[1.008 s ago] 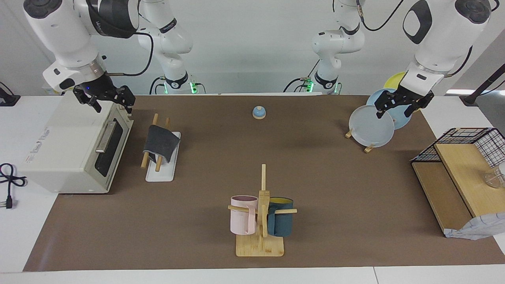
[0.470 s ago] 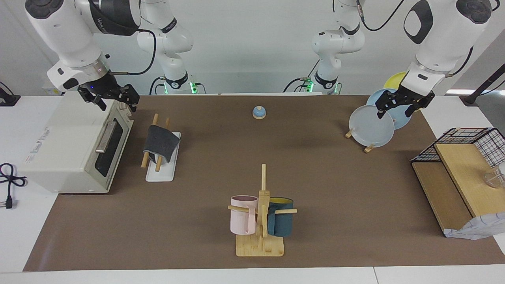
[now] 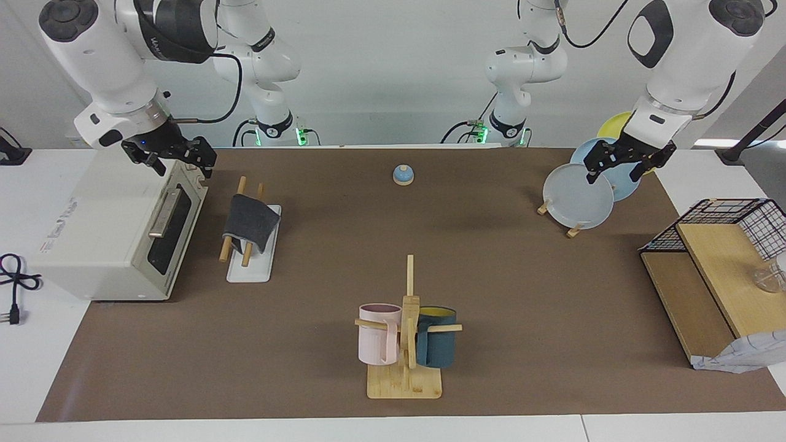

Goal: Fold towel and hang on rack

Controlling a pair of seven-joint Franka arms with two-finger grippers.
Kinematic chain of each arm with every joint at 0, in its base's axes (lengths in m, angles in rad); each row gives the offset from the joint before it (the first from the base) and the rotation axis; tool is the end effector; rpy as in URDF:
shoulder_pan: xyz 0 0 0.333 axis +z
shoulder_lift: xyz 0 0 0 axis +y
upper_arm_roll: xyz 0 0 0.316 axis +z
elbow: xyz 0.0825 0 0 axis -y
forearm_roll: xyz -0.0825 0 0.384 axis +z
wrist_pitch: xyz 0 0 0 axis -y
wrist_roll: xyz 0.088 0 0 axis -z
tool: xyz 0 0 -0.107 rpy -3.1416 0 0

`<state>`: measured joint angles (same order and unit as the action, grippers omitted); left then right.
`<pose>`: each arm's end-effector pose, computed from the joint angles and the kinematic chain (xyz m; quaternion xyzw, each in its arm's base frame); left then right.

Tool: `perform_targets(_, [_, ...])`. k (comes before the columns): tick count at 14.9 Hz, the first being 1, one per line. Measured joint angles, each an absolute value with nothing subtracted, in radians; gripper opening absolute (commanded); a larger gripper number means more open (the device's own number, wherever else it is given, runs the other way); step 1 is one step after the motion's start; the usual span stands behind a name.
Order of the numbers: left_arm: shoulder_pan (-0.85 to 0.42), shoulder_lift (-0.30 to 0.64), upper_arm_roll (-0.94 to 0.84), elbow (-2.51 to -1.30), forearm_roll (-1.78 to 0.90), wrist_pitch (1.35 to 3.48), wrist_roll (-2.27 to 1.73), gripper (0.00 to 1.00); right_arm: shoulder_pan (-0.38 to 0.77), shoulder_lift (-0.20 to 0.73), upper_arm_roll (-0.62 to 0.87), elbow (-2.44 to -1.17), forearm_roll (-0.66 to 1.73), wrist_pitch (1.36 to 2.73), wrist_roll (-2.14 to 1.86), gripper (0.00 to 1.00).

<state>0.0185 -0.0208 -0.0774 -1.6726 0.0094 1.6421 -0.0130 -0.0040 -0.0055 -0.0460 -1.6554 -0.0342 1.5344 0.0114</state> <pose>0.5514 -0.0320 0.5939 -0.9997 0.0233 0.0047 0.0057 0.5443 -0.0311 0.5850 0.9977 -0.0303 -0.0580 0.0159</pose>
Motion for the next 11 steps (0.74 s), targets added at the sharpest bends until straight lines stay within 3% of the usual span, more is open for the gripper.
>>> perform_targets(11, [0.019, -0.021, -0.077, -1.673, 0.009, 1.642, -0.013, 1.0, -0.002, -0.007, -0.046, -1.64, -0.033, 1.555, 0.011, 1.0])
